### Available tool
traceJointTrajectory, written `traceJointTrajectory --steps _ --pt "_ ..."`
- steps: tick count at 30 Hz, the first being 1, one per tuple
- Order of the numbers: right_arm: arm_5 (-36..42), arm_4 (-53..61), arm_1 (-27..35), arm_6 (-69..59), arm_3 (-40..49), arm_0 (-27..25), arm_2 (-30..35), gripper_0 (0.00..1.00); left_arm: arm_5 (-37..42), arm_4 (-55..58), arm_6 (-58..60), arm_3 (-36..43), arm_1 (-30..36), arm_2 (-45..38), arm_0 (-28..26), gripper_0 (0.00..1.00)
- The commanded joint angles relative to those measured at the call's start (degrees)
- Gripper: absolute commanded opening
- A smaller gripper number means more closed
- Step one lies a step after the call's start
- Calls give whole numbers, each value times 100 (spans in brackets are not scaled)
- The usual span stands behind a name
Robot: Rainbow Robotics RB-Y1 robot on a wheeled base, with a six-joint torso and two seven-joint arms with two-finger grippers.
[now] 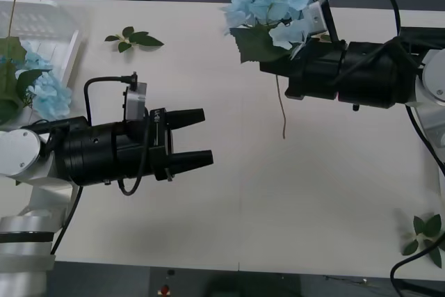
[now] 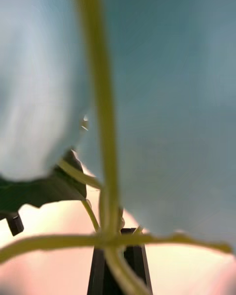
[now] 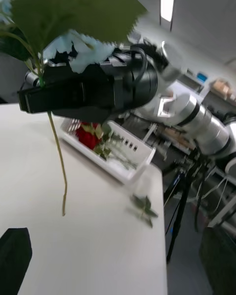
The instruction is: Put the red flowers into the right box and the blue flowers into the left box
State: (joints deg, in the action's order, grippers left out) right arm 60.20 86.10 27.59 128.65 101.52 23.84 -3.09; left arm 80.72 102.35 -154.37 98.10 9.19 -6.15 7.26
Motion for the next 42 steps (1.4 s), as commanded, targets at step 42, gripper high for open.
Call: traceJointTrajectory --steps 42 --pt "501 504 -606 1136 201 306 -69 0 -2535 162 -63 -2277 48 2030 1683 100"
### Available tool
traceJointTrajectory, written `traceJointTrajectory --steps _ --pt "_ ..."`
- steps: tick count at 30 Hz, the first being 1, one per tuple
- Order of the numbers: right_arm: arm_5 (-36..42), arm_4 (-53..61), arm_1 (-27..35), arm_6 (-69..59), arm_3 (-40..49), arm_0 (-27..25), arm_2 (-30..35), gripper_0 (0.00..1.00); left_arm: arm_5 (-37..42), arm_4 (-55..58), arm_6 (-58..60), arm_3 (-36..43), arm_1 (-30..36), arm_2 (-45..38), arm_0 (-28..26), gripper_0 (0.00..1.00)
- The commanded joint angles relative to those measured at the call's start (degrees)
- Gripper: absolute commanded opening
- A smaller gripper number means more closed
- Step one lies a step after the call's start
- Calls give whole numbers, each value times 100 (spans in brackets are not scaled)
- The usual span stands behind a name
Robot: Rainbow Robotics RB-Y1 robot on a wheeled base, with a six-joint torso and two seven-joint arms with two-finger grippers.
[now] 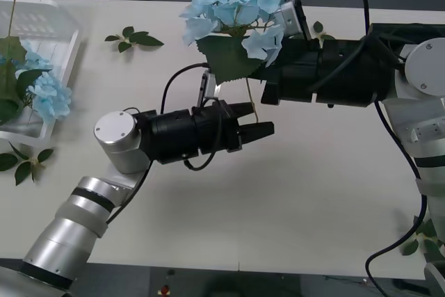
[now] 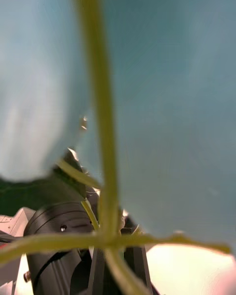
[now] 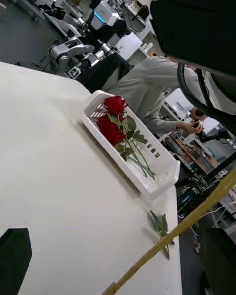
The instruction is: Put the red flowers into the right box and the blue flowers into the left box
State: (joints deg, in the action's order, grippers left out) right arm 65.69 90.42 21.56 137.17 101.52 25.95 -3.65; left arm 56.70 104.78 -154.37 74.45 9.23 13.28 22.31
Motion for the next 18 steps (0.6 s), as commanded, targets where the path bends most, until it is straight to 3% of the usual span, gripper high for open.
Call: traceJointTrajectory --steps 1,2,5,6,7,18 --pt "-47 63 -3 284 201 94 -12 0 -150 -116 -63 87 44 87 168 100" --pt "-47 72 6 275 201 94 -12 0 -159 -124 -63 78 35 87 177 100" --pt "-56 72 -3 284 201 94 -12 0 -159 -124 -63 78 8 104 177 40" --pt "-56 72 -3 275 192 94 -12 0 -168 -133 -63 78 8 122 177 12" --pt "-47 63 -3 275 201 94 -12 0 -186 -133 -63 78 0 140 177 1" --pt "-56 72 -3 275 201 94 -12 0 -344 -142 -63 87 -71 227 186 0"
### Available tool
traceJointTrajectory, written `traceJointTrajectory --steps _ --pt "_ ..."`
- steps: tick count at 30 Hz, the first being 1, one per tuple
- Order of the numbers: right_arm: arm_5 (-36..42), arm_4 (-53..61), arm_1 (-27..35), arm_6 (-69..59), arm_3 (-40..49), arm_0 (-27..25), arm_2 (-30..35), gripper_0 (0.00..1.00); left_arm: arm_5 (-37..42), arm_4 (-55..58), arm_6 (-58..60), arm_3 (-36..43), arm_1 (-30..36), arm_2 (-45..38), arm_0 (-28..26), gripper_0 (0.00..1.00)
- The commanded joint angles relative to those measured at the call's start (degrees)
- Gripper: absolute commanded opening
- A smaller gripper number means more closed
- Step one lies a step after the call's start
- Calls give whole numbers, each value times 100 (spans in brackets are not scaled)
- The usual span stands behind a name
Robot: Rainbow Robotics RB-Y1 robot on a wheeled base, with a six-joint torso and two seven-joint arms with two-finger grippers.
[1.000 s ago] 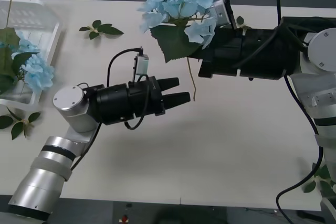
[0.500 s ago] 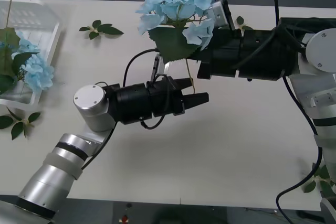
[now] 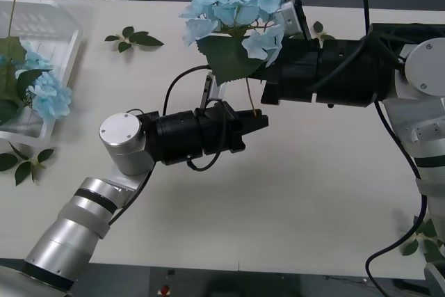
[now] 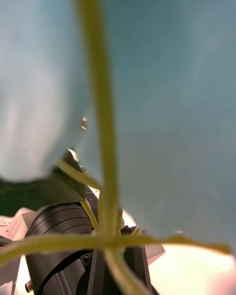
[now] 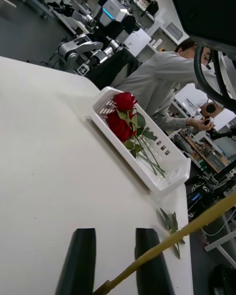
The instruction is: Put the red flowers into the right box and the blue flowers into the left box
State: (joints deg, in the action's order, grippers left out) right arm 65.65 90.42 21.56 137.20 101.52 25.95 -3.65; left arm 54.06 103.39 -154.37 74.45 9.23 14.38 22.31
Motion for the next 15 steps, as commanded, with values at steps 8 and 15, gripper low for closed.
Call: traceJointTrajectory --steps 8,15 --pt "-53 72 -3 273 201 94 -12 0 -106 23 -63 78 -70 126 177 0" --pt "-61 72 32 281 201 103 -4 63 -132 67 -63 78 -70 126 177 0"
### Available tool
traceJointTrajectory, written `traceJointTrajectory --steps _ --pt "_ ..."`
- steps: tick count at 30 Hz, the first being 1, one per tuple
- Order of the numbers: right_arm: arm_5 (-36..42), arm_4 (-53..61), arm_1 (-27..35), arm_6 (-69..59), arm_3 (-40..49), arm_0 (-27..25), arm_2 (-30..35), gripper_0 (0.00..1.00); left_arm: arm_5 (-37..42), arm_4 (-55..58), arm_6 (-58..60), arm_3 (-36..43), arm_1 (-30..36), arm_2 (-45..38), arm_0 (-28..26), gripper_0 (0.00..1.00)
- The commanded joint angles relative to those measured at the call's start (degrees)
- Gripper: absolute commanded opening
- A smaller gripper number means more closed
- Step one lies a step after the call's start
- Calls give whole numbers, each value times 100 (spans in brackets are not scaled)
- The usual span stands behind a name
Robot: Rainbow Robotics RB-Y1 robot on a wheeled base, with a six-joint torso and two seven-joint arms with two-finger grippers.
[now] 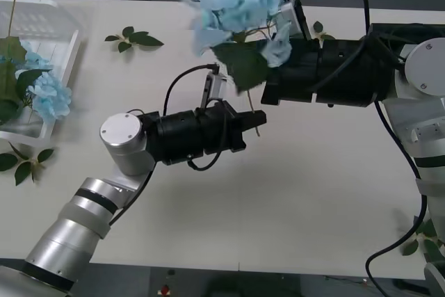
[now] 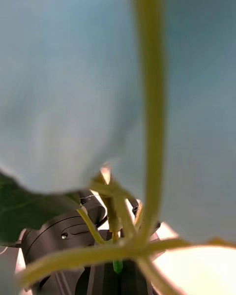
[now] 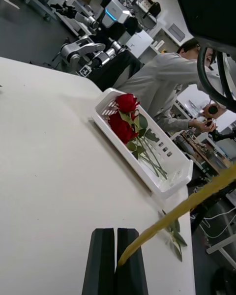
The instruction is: Put the red flowers into the right box and the blue flowers into the left box
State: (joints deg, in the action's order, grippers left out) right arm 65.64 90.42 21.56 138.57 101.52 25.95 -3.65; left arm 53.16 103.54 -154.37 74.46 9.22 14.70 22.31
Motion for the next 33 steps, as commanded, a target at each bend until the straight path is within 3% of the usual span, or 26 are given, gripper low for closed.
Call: traceJointTrajectory --steps 1,2,5,23,28,33 --pt "-69 72 32 153 201 103 5 76 -42 61 -63 78 -69 95 177 0" --pt "-78 72 32 153 201 94 23 87 -51 70 -63 87 -69 95 186 0" --pt "-78 81 32 171 201 94 49 100 -78 79 -63 87 -69 95 186 0" --pt "239 -7 305 461 201 147 40 100 -51 316 -63 87 203 95 177 0" --pt "590 -7 525 812 175 147 49 100 195 1054 -63 113 950 112 186 0" --pt "1047 28 489 1559 -256 147 102 100 793 2048 -63 535 2348 121 256 0"
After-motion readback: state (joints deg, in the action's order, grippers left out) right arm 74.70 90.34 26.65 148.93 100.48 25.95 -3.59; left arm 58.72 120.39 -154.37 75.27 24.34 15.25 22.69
